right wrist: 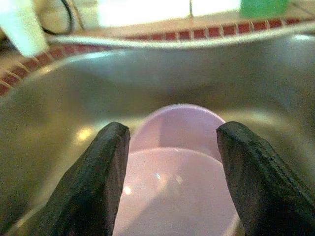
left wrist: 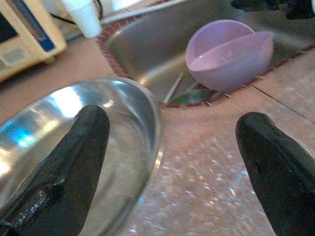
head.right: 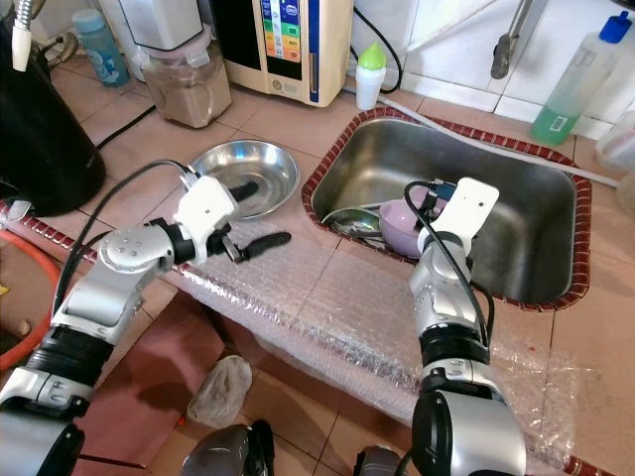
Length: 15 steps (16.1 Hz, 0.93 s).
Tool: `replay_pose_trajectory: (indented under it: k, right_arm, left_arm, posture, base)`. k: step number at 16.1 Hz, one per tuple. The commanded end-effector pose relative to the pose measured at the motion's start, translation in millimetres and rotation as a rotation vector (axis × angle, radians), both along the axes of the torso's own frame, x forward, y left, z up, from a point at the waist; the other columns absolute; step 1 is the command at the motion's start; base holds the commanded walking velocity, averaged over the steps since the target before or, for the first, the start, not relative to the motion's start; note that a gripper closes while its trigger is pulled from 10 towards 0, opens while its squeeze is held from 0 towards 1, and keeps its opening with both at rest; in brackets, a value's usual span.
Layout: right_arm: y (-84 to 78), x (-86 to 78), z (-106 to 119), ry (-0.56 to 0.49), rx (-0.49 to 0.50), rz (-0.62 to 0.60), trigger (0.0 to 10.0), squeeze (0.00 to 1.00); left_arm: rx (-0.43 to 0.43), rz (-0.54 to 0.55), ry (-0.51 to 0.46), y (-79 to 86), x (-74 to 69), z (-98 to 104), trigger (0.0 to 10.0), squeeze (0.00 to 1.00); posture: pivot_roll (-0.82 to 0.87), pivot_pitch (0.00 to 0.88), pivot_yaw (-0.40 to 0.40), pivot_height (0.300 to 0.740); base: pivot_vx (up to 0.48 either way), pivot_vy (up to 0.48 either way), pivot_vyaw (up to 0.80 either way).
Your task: Kitchen organization
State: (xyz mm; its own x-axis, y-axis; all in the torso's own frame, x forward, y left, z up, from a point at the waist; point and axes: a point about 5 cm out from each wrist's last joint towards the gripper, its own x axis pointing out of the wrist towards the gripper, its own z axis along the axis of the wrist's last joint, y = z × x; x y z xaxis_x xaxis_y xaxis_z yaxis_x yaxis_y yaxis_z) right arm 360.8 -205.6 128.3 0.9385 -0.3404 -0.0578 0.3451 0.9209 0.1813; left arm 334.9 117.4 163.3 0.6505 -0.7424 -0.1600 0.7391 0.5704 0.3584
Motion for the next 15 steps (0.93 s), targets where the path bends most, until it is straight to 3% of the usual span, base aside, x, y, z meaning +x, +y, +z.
replay_pose_trajectory:
  k: [1,3,4,5,6,9,10,11,14,15]
  right_arm:
    - [4.4,4.2,13,-0.061,0.019,0.018,10.0,1.00]
    - [12.6,5.0,22,-0.132,0.061,0.071,10.0,1.00]
    - [23.4,3.3,25,-0.166,0.043,0.136,10.0,1.00]
    - [30.0,1.3,24,-0.178,0.037,0.176,10.0,1.00]
    - [44.9,-2.7,26,-0.218,0.049,0.293,10.0,1.00]
    - [67.1,-14.0,33,-0.283,-0.010,0.494,10.0,1.00]
    - [77.5,-25.5,33,-0.298,-0.067,0.615,10.0,0.52]
    - [80.7,-30.8,32,-0.295,-0.098,0.658,10.0,0.00]
    - [91.2,-46.4,34,-0.311,-0.175,0.753,10.0,0.00]
    - [95.3,-51.8,34,-0.314,-0.169,0.780,10.0,0.00]
  left_arm:
    - [-0.017,0.025,-0.023,3.3,3.6,6,10.0,1.00]
    - [-0.080,0.136,-0.070,10.1,12.0,14,10.0,1.00]
    - [-0.174,0.305,-0.116,23.5,23.3,25,10.0,1.00]
    - [-0.222,0.397,-0.121,32.9,27.7,28,10.0,1.00]
    - [-0.277,0.507,-0.081,45.5,31.5,25,10.0,1.00]
    - [-0.347,0.619,-0.012,58.3,33.6,17,10.0,1.00]
    - [-0.382,0.692,0.037,66.5,34.6,10,10.0,1.00]
    - [-0.391,0.715,0.071,69.2,34.9,6,10.0,1.00]
    - [-0.452,0.764,0.124,74.3,37.3,0,10.0,1.00]
    - [-0.458,0.786,0.176,75.3,39.8,-4,10.0,0.91]
  posture:
    - [-0.01,0.071,0.064,0.740]
    - [-0.01,0.071,0.063,0.740]
    - [-0.01,0.076,0.062,0.740]
    - [-0.01,0.076,0.061,0.740]
    - [-0.01,0.078,0.062,0.740]
    - [-0.01,0.079,0.062,0.740]
    - [-0.01,0.085,0.062,0.740]
    - [-0.01,0.085,0.062,0.740]
    - [-0.02,0.088,0.063,0.740]
    - [-0.03,0.088,0.065,0.740]
  base:
    - [0.000,0.000,0.00]
    - [0.000,0.000,0.00]
    - [0.000,0.000,0.00]
    - [0.000,0.000,0.00]
    - [0.000,0.000,0.00]
    - [0.000,0.000,0.00]
    - [0.000,0.000,0.00]
    - [0.000,0.000,0.00]
    - [0.000,0.000,0.00]
    - [0.000,0.000,0.00]
